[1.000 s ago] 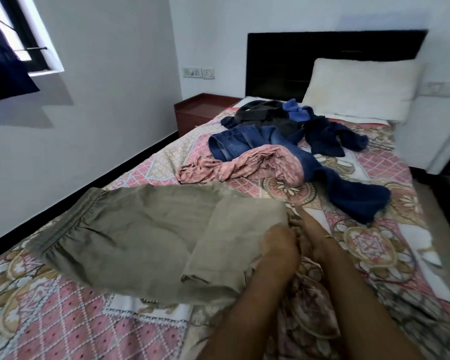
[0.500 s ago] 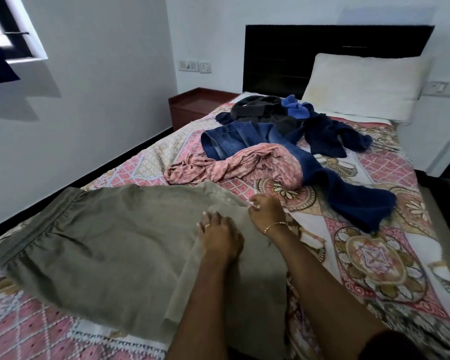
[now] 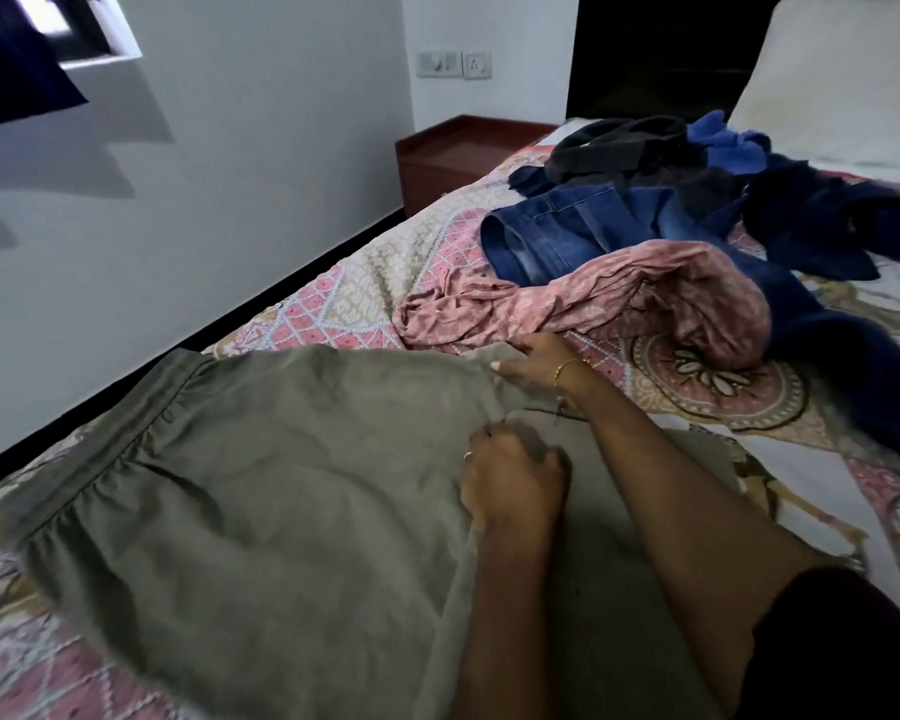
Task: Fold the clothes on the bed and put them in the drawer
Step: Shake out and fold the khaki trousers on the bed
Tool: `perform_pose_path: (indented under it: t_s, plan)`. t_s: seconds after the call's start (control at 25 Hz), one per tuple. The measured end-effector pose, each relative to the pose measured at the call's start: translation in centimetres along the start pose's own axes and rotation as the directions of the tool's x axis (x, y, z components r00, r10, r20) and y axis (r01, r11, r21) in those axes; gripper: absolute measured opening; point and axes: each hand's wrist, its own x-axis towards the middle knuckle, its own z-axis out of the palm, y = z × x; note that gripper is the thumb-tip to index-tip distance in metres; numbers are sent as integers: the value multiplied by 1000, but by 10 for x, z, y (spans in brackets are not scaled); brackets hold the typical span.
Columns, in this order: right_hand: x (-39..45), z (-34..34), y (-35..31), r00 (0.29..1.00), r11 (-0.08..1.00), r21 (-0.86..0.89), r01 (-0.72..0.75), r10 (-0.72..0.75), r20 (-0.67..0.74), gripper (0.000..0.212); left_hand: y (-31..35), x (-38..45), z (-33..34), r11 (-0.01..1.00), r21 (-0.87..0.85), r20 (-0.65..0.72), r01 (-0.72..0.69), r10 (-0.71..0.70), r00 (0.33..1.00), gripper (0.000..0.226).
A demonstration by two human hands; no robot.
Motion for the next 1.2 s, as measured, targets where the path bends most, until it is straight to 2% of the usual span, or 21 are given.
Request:
perform_pose_path:
  t_s: [0.12,0.2,0.24,0.32,0.4,0.44,0.56,0.64,0.72,0.76,0.84,0.88,0.96,1.0,1.04,1.08,1.16,1.2]
  plan:
    - [-1,-3,-9,988,991,103,-87,72,136,45,-2,3,-5,985,-156,78,75,-63,995,48]
    - [-4,-7,-15,975,980,150,-130,99,200,53,-2,1,-10,978,-200,129,50,-24,991,48]
    - [-7,-10,-20,973,982,157,-106,70,221,46,0,0,-15,980,-197,150,17,13,989,47]
    - [-20,-17,-36,966,995,52,87,-97,239,16,5,-2,-24,981,-185,198,-64,101,975,45]
    - [-39,-22,-55,917,933,-168,317,-256,305,12,10,-7,-30,972,-188,283,-144,194,939,44]
    - [-49,-22,-63,886,881,-261,395,-289,363,14,13,-10,-32,966,-189,326,-178,233,916,41]
    - [-70,-11,-74,832,741,-451,497,-261,489,23,26,-24,-39,936,-224,432,-272,346,833,32]
    - [-80,1,-74,801,739,-459,494,-182,570,26,30,-30,-41,896,-261,436,-359,441,784,38]
    - [-94,1,-78,759,796,-442,413,-33,650,34,31,-33,-45,861,-264,411,-433,507,757,44]
    - [-96,-2,-79,755,827,-437,354,23,655,38,31,-33,-44,852,-279,387,-442,521,761,45]
    - [-96,-12,-79,816,861,-451,234,78,573,31,29,-30,-42,851,-304,344,-427,516,784,42]
    - [-96,-16,-80,821,884,-433,175,112,560,25,28,-28,-40,859,-296,328,-418,503,800,42]
    - [-94,-11,-83,727,917,-391,84,212,653,39,25,-25,-35,872,-262,302,-414,481,823,45]
    - [-92,-6,-84,708,924,-377,62,226,669,46,23,-23,-33,878,-238,276,-415,471,838,51]
    - [-90,-2,-86,732,938,-342,51,197,652,47,19,-21,-31,888,-203,240,-413,454,858,54]
    - [-90,-2,-91,787,959,-276,64,121,605,47,13,-18,-29,904,-158,182,-397,422,888,51]
    - [-85,-8,-92,918,983,-96,154,-106,382,44,0,-10,-25,955,-120,32,-271,277,960,36]
    - [-81,-12,-89,955,980,-11,199,-192,226,41,-6,-6,-22,976,-94,-28,-195,194,981,30]
